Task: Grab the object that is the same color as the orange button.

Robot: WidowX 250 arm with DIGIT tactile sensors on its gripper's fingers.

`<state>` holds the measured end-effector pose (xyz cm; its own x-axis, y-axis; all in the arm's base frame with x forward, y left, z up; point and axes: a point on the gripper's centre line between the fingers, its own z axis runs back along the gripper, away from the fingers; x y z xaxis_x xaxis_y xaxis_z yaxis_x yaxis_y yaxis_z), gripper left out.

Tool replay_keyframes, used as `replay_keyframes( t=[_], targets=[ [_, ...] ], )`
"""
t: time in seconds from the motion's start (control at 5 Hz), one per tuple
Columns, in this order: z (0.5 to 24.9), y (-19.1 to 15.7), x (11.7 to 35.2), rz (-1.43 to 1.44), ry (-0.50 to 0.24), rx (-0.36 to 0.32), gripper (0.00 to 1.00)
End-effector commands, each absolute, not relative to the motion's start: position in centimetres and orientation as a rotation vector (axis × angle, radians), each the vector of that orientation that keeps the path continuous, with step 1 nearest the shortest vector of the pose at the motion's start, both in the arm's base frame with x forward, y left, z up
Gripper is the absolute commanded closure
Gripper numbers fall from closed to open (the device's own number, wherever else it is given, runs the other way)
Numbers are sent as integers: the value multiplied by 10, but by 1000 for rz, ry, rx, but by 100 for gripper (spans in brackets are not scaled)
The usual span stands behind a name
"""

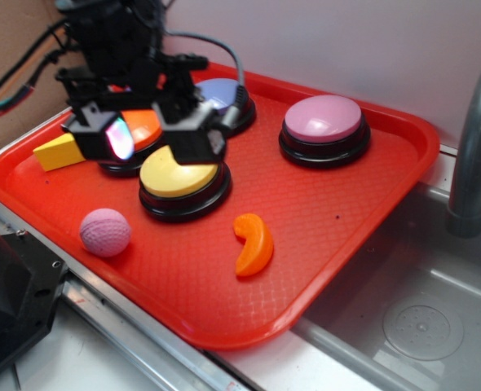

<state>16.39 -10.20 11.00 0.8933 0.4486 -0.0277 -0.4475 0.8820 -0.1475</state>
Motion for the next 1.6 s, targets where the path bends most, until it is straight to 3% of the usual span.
replay_keyframes(
  t=[0.0,0.4,0.6,1.0,1.4],
  targets=[
    [55,-128,191,555,-24,-127,0],
    [22,-139,195,597,-30,-90,0],
    [16,-139,194,609,-35,-123,0],
    [13,-141,192,590,-19,-132,100],
    [5,-141,195,611,-25,-100,100]
  ],
)
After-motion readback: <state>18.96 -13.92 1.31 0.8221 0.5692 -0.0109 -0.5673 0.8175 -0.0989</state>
